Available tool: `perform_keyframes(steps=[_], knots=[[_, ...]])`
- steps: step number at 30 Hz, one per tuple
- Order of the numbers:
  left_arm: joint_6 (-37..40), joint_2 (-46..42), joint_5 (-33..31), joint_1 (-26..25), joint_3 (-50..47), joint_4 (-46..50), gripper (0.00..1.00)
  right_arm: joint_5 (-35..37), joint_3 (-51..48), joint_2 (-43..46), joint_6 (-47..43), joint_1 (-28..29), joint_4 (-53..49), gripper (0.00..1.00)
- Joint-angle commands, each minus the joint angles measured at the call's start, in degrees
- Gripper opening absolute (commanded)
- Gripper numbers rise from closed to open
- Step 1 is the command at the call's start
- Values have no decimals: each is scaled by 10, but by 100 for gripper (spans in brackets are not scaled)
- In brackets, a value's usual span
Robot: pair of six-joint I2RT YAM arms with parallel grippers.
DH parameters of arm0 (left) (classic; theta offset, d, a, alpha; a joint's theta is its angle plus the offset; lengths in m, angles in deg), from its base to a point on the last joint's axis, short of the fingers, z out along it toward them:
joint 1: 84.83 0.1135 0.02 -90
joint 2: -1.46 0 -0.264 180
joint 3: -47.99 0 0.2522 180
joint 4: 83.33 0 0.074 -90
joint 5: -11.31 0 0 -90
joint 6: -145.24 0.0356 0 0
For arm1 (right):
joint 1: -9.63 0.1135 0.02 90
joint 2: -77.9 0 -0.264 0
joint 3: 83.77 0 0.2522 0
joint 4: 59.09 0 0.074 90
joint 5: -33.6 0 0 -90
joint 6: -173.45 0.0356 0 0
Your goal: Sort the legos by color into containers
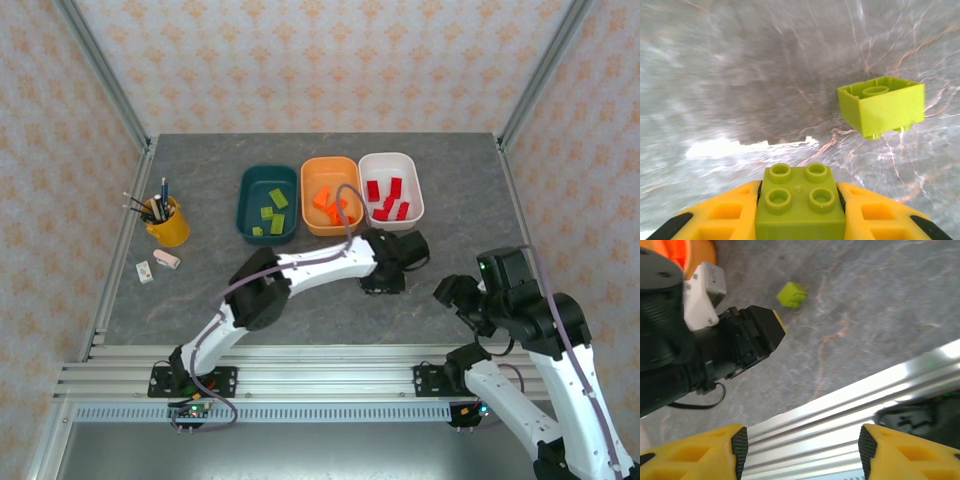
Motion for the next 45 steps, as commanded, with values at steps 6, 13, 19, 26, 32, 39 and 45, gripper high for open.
perform_keyframes(steps=[6,13,19,26,32,39,45], knots=[[59,-191,-71,141,-91,48,30,-53,-15,-65,-12,3,177,62],[119,-244,-81,293,-128,44,30,5,42,-195,-31,86,270,61],[165,-204,-108,380,-92,36,30,43,81,-312,-25,180,389,61],[189,-83,-126,432,-1,49,30,31,139,-435,-40,211,474,61],[209,7,-140,449,76,57,31,16,148,-477,-48,211,527,61],[209,56,-131,462,96,57,31,12,157,-501,-39,211,509,62],[206,67,-118,462,75,49,35,21,154,-508,-39,211,490,62]])
